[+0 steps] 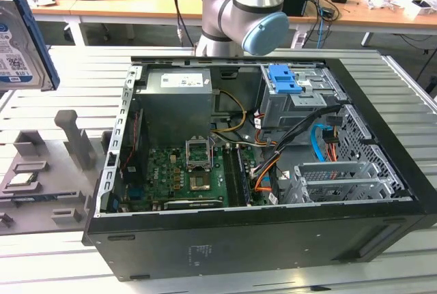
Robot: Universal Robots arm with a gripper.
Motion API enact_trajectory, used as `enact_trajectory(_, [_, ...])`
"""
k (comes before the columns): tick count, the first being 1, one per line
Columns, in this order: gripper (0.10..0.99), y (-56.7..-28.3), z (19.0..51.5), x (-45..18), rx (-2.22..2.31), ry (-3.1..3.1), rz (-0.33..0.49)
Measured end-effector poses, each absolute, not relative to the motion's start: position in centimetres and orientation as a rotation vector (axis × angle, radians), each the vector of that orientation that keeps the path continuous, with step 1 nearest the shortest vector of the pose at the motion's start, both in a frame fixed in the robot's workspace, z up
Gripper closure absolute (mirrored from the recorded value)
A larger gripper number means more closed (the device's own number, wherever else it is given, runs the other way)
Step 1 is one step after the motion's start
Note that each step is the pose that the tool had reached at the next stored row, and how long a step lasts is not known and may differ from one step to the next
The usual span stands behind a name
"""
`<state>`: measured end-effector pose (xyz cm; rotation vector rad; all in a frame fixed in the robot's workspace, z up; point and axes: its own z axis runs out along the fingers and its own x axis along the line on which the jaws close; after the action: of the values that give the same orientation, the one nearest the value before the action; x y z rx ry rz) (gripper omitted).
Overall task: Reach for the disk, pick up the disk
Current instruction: 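Pick up the disk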
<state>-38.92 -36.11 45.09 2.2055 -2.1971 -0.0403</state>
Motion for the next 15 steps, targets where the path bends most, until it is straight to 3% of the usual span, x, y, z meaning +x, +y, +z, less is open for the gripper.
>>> enact_trajectory(15, [0.722,-36.0,49.0,-38.7,2.206,-2.197,-0.04])
